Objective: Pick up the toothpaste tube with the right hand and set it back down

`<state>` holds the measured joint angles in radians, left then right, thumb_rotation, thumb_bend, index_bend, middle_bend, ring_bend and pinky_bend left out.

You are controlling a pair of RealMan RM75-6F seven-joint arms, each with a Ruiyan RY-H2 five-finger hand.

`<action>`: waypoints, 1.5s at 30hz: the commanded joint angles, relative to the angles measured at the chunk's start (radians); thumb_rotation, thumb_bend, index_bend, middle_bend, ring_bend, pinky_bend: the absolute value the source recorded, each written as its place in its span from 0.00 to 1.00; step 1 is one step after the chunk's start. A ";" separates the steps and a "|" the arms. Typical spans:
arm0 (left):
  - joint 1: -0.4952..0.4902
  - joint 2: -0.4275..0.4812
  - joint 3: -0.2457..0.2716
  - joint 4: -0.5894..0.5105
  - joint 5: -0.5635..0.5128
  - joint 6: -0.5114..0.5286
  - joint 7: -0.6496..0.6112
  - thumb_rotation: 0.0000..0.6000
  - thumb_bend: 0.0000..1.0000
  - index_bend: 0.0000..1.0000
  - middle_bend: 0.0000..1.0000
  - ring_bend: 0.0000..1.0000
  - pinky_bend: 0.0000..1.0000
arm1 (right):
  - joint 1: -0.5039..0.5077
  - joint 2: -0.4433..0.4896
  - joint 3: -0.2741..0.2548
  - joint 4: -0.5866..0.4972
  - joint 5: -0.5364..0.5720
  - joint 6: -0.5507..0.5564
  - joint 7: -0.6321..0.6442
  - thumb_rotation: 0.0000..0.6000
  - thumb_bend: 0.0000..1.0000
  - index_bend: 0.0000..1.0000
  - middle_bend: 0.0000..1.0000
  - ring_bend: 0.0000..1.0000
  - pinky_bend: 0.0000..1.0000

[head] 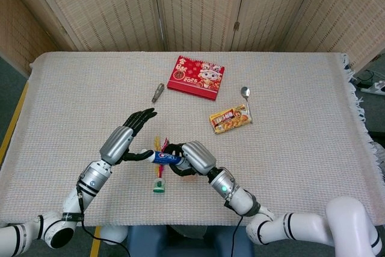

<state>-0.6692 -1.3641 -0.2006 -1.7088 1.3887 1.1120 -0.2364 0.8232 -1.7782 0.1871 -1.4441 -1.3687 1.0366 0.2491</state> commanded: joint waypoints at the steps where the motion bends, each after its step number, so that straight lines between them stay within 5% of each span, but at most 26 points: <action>1: -0.006 -0.018 -0.003 -0.005 -0.009 0.003 0.024 0.11 0.02 0.06 0.05 0.00 0.00 | 0.004 -0.026 0.014 0.021 -0.011 0.007 0.022 1.00 0.81 0.65 0.58 0.64 0.62; 17: -0.025 -0.102 -0.006 0.012 0.009 0.030 0.132 0.11 0.02 0.04 0.04 0.00 0.00 | 0.013 -0.094 0.066 0.042 -0.003 0.005 0.069 1.00 0.83 0.66 0.59 0.64 0.62; 23: -0.025 -0.147 -0.007 0.039 0.033 0.066 0.169 0.01 0.02 0.04 0.04 0.00 0.00 | 0.014 -0.121 0.092 0.029 0.030 -0.001 0.059 1.00 0.84 0.67 0.60 0.64 0.62; 31: -0.023 -0.146 -0.007 0.042 0.025 0.059 0.161 0.00 0.03 0.01 0.03 0.00 0.00 | 0.010 -0.120 0.090 0.032 0.029 -0.009 0.047 1.00 0.85 0.68 0.60 0.64 0.62; 45: 0.033 -0.027 0.010 0.093 0.001 0.060 0.100 0.00 0.03 0.00 0.03 0.00 0.00 | -0.024 0.173 0.002 -0.082 0.099 -0.136 -0.232 1.00 0.85 0.66 0.56 0.61 0.58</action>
<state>-0.6412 -1.3975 -0.1943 -1.6202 1.3955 1.1734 -0.1326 0.8087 -1.6617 0.2137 -1.5018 -1.3010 0.9346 0.0779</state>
